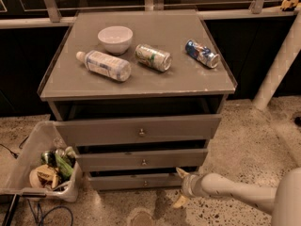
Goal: Open bottom drawer
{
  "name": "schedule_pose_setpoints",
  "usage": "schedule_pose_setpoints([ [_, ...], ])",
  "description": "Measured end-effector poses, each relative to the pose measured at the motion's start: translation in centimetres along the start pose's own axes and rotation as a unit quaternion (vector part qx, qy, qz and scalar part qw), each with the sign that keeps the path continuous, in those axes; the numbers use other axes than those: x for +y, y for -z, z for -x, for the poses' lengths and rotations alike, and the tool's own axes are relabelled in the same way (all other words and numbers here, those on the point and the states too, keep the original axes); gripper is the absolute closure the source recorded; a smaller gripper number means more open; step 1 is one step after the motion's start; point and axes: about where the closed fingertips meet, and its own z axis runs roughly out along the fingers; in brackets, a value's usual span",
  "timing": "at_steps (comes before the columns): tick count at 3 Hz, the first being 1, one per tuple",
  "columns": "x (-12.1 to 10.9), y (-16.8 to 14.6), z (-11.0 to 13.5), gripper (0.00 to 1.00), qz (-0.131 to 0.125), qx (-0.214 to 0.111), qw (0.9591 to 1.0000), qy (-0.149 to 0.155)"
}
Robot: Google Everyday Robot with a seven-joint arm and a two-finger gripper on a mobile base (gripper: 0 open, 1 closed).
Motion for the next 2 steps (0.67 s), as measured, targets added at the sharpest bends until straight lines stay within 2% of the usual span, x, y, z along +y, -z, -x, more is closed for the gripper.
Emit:
schedule_pose_setpoints([
  [2, -0.4, -2.8, -1.2, 0.00, -0.001, 0.000, 1.0000, 0.003],
])
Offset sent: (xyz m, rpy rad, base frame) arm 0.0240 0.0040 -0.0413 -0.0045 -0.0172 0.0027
